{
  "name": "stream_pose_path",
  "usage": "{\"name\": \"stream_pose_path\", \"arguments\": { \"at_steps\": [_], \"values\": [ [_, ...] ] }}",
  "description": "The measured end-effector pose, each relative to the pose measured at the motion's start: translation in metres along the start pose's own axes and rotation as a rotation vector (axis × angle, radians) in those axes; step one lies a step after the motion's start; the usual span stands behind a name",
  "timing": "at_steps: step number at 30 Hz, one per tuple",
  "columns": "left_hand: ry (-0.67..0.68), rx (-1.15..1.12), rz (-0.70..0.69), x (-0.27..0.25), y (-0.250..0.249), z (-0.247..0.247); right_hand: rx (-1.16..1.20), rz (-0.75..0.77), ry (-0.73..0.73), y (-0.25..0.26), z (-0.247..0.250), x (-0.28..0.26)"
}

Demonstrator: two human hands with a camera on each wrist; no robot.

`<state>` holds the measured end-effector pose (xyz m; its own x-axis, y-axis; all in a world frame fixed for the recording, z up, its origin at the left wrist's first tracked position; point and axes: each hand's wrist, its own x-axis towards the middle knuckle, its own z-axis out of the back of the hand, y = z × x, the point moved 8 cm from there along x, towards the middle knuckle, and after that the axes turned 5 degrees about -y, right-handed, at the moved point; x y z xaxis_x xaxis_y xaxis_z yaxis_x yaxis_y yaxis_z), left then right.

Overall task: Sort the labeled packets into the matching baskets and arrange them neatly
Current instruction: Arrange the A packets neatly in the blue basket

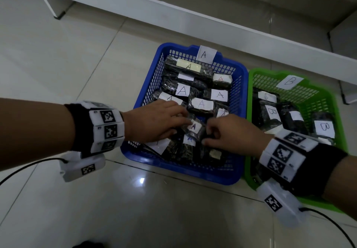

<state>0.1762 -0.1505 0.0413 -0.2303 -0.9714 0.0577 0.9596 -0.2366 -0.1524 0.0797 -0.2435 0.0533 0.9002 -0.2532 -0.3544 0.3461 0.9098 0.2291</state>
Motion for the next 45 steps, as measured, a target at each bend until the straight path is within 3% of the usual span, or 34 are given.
{"name": "stream_pose_path", "arguments": {
  "at_steps": [2, 5, 13, 21, 25, 30, 34, 39, 41, 45],
  "values": [
    [0.042, 0.001, 0.003, 0.014, -0.002, -0.005, -0.232, 0.043, 0.077, 0.004, -0.011, -0.013],
    [0.137, 0.005, 0.028, 0.028, -0.005, -0.024, -0.329, 0.071, 0.062, 0.006, -0.027, -0.029],
    [0.109, 0.029, 0.129, 0.036, -0.015, -0.025, -0.182, 0.093, 0.091, 0.005, -0.044, -0.036],
    [0.094, -0.131, 0.399, 0.052, -0.002, -0.03, -0.106, 0.1, 0.162, 0.001, -0.044, -0.028],
    [0.144, -0.252, 0.353, 0.058, 0.005, -0.028, -0.064, 0.101, 0.11, -0.005, -0.046, -0.028],
    [-0.083, -0.362, 0.37, 0.044, 0.026, 0.009, 0.103, 0.079, 0.0, -0.007, -0.035, -0.027],
    [0.068, -0.207, 0.432, 0.014, 0.059, 0.014, 0.172, 0.099, -0.154, -0.01, -0.015, -0.024],
    [0.192, 0.042, 0.215, -0.008, 0.058, 0.007, 0.04, 0.36, -0.039, 0.027, -0.027, -0.016],
    [0.196, 0.103, 0.191, -0.012, 0.057, 0.001, 0.013, 0.445, -0.036, 0.043, -0.036, -0.017],
    [0.149, 0.095, 0.188, -0.013, 0.058, -0.003, 0.019, 0.404, 0.095, 0.045, -0.063, -0.016]
  ]
}}
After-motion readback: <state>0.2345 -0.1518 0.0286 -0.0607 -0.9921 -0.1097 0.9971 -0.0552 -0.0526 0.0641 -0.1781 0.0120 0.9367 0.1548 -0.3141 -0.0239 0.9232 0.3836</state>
